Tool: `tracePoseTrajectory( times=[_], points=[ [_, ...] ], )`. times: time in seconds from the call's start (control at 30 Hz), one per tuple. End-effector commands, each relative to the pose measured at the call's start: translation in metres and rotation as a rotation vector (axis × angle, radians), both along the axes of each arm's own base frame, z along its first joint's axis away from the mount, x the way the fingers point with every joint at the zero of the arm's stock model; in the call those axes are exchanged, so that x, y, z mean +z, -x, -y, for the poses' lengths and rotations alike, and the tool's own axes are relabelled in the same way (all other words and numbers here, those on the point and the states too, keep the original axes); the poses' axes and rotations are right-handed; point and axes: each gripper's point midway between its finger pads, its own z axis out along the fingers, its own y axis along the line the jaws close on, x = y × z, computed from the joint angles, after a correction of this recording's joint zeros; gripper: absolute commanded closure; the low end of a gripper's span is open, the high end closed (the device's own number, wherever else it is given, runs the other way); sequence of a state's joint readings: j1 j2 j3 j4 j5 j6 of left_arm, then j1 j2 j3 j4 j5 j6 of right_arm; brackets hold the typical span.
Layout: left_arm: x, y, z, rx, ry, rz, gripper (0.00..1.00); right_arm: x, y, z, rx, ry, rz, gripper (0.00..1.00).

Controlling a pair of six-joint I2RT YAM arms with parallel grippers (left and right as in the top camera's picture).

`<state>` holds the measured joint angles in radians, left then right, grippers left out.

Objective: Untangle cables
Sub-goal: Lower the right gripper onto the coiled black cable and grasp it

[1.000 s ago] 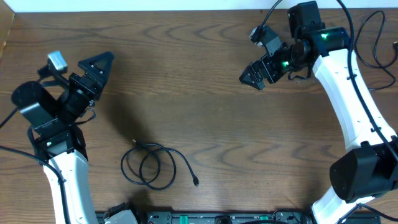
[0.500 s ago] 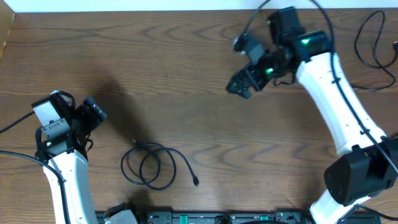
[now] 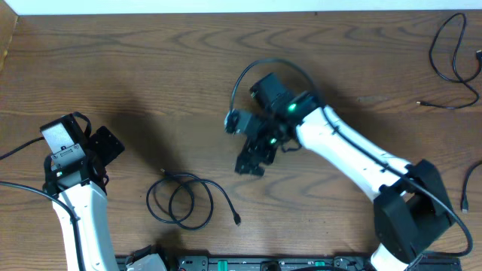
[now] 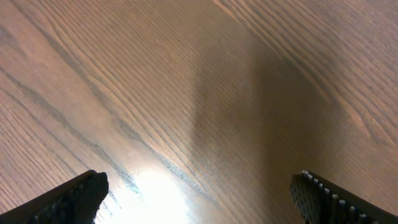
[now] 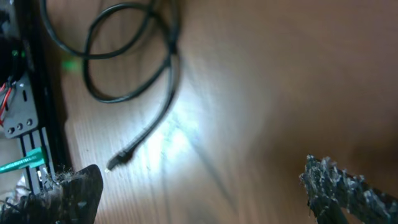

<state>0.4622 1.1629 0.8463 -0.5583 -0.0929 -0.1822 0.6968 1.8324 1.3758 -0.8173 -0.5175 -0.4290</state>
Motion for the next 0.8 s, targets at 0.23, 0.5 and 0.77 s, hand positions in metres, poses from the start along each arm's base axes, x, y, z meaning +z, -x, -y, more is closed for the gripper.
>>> tracePoseTrajectory(
  times=[0.23, 0.5, 0.77],
  points=[
    [0.005, 0.002, -0.004, 0.006, -0.029, -0.003, 0.02, -0.026, 0.037, -0.041, 0.146, 0.03, 0.166, 0.02],
    [0.005, 0.002, -0.004, 0.006, -0.029, -0.003, 0.02, -0.054, 0.051, -0.059, 0.19, 0.01, 0.301, 0.07],
    [0.005, 0.002, -0.004, 0.006, -0.029, -0.003, 0.02, -0.067, 0.059, -0.074, 0.208, -0.088, 0.379, 0.14]
  ],
)
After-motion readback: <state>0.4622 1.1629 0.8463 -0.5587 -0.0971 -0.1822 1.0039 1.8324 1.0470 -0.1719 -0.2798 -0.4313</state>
